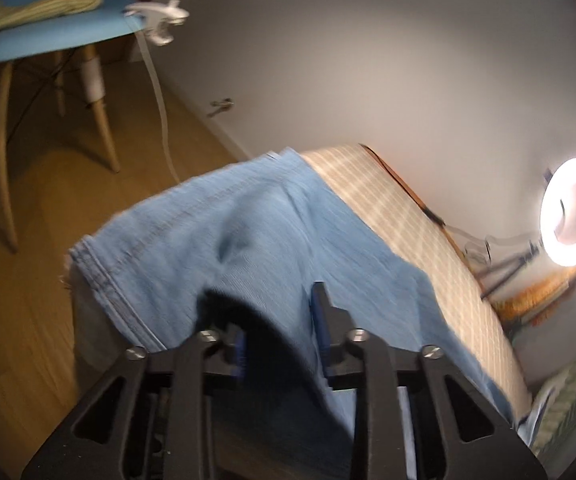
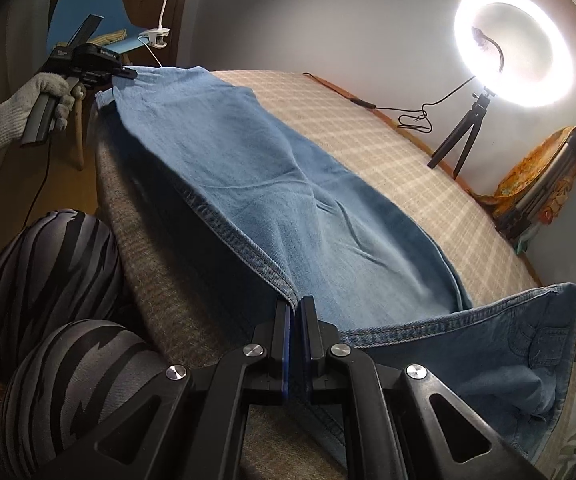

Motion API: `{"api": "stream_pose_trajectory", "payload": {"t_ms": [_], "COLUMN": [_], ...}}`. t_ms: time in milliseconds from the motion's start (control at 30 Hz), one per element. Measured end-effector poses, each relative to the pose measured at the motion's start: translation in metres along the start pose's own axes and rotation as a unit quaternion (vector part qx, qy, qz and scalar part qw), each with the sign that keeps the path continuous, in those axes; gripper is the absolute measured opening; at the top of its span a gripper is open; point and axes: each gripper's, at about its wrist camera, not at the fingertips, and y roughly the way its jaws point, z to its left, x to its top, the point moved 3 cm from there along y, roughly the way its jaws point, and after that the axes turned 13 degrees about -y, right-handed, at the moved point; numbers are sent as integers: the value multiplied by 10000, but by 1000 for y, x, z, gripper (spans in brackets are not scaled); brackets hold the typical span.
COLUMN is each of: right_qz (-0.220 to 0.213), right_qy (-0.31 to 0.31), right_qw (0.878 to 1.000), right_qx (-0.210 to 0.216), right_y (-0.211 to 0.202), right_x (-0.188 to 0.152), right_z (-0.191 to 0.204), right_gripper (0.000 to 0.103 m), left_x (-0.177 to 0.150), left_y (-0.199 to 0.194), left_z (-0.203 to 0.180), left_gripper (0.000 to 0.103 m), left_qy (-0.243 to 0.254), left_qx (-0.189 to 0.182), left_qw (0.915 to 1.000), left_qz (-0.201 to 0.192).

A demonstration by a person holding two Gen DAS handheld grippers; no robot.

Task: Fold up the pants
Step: 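Lift both hems and carry them toward the jeans waistband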

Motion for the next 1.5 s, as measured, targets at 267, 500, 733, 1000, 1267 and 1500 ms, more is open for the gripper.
{"api": "stream_pose_trajectory", "payload": {"t_ms": [267,500,733,1000,1267,1500], "right_qz": [72,93,234,257,206,326], "right_qy": [22,9,-142,-175,-157,-84], "right_qw": [9999,9997,9994,9989,9989,9991], "right_qx": [-152,-235,-233,-351,-387,-256], "right_y": [5,4,9,8,7,19], "right_x": [2,5,3,9,14,3], "right_z": [1,2,8,5,6,9], "right_gripper": [2,2,2,2,2,3], "left_x": [30,31,35,47,38,34], "left_y": [14,-4,12,3,-5,-12], "left_z": [15,33,61,47,69,60], "left_gripper": [17,6,15,7,7,22], "left_qy": [-406,-434,-692,-261,-53,554], "left_qx": [38,-143,125,-60,217,973], "left_qw": [9992,9983,9975,9988,9988,9932], "left_qz": [-43,-370,-75,-412,-442,-311]}}
